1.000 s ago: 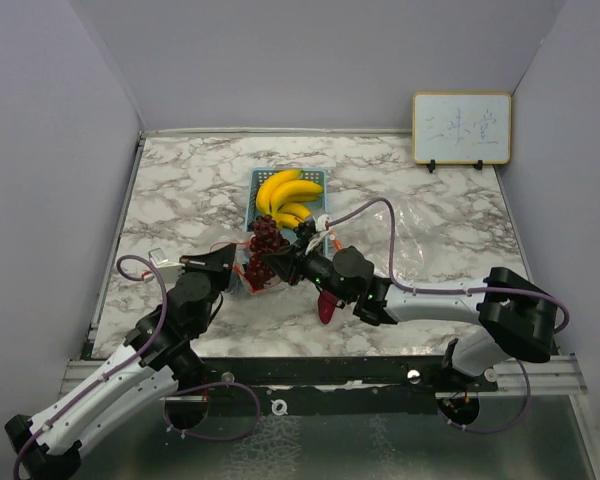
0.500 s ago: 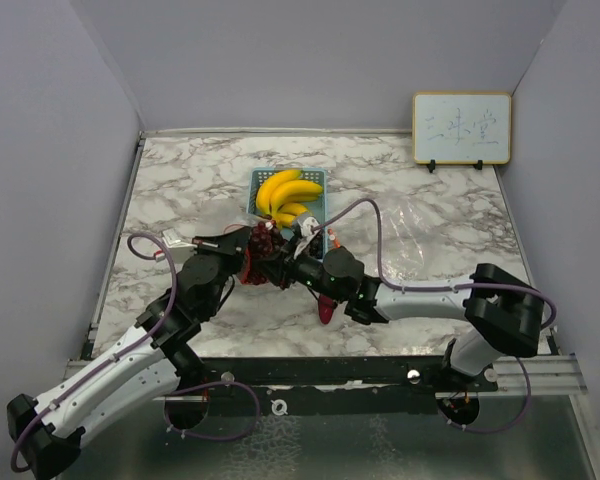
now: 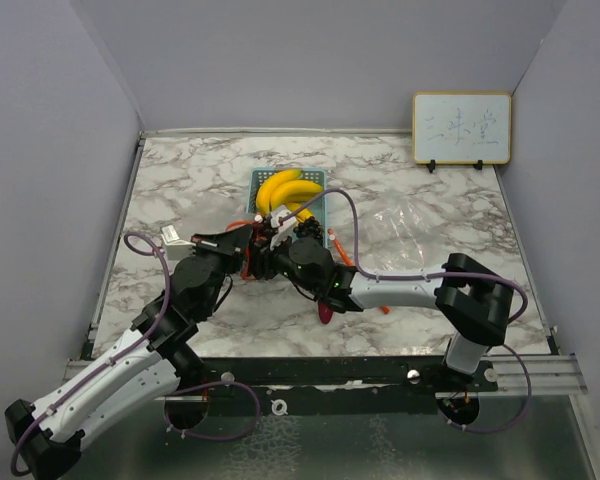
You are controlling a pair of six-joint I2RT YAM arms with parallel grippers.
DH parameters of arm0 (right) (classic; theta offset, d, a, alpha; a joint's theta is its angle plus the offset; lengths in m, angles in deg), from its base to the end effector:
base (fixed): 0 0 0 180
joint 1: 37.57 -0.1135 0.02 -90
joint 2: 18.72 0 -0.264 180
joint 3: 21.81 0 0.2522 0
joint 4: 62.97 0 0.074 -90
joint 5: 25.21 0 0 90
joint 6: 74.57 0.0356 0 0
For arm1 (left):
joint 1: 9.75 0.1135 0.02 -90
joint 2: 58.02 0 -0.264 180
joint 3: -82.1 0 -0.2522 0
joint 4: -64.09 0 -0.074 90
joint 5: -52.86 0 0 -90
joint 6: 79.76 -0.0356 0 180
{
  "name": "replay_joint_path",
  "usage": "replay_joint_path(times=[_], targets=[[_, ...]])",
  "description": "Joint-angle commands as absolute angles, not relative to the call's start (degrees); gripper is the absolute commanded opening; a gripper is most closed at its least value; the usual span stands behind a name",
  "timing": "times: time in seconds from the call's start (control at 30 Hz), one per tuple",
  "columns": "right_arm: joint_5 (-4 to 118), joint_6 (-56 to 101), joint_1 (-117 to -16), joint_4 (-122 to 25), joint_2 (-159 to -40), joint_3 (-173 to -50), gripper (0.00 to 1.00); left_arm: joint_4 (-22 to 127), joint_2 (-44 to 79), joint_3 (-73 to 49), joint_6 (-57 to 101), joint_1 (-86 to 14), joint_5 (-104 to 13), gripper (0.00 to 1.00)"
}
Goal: Place the food in the zip-top bag and seal the zipper
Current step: Place the fake fruit in the zipper food storage bag.
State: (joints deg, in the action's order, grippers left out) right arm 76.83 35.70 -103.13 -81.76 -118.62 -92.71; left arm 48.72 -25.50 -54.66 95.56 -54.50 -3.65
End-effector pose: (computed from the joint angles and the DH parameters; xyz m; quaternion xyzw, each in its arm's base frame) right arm 0.1694 0.3548 0.2320 -0.2317 0.7301 0.3754 0.5219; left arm 0.1193 -0.0906 0.2939 -0.4273 0.5927 -0.4990 0.4660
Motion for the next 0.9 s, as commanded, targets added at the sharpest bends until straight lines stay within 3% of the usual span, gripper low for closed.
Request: replay_joint_path(times=[0.0, 0.13, 0.2, 0.6, 0.87], targets=[[83.8, 34.5, -103.3, -80.2, -117.9, -95.3, 0.51, 50.1, -27.5, -54.7, 96.8, -54.9, -8.1, 0.0], [82.0, 33.3, -103.0, -81.4, -113.9, -93.2, 0.74, 45.4, -31.3, -57.8, 98.4, -55.0, -6.2, 0.0], [80.4, 33.0, -103.0, -79.5, -112.0, -92.4, 0.79, 42.5, -33.8, -59.5, 99.8, -54.9, -4.3, 0.0], [78.0, 40.2, -102.3, -66.3, -97.7, -79.9, 0.77, 36.4, -39.3, -58.0, 97.8, -54.9, 2.4, 0.0], [67.1, 47.0, -99.1, -69.4, -101.0, -76.5, 0.73, 37.9, -38.4, -56.4, 96.8, -55.0, 2.1, 0.0]])
